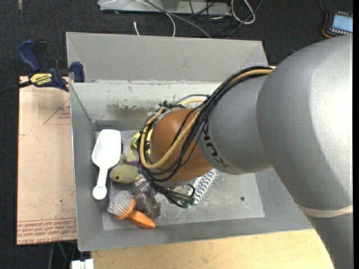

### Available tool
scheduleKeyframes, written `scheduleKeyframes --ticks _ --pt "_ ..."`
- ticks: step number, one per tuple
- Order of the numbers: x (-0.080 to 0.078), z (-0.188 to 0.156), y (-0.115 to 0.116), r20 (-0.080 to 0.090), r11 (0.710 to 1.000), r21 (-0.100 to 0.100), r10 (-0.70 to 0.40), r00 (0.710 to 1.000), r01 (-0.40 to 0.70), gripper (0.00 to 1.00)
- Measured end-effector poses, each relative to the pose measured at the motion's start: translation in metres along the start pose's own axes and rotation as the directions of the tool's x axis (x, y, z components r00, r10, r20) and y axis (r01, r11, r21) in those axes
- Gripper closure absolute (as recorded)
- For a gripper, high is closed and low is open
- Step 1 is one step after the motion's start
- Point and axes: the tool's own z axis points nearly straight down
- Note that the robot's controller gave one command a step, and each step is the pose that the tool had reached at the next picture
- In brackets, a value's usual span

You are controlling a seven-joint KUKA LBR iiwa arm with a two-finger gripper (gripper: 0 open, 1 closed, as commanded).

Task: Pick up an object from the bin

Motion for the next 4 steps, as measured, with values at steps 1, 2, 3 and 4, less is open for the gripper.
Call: scheduleKeyframes --ticks 1,2,3,4 --pt "0.0000 0.0000 0.0000 0.000 1.000 0.000 0.000 1.000 0.000 1.00" --pt "0.0000 0.0000 0.0000 0.000 1.000 0.000 0.000 1.000 0.000 1.00" --pt "0.0000 0.0000 0.0000 0.000 1.000 0.000 0.000 1.000 0.000 1.00" --pt "0.0000 0.0000 0.0000 0.000 1.000 0.000 0.000 1.000 0.000 1.00"
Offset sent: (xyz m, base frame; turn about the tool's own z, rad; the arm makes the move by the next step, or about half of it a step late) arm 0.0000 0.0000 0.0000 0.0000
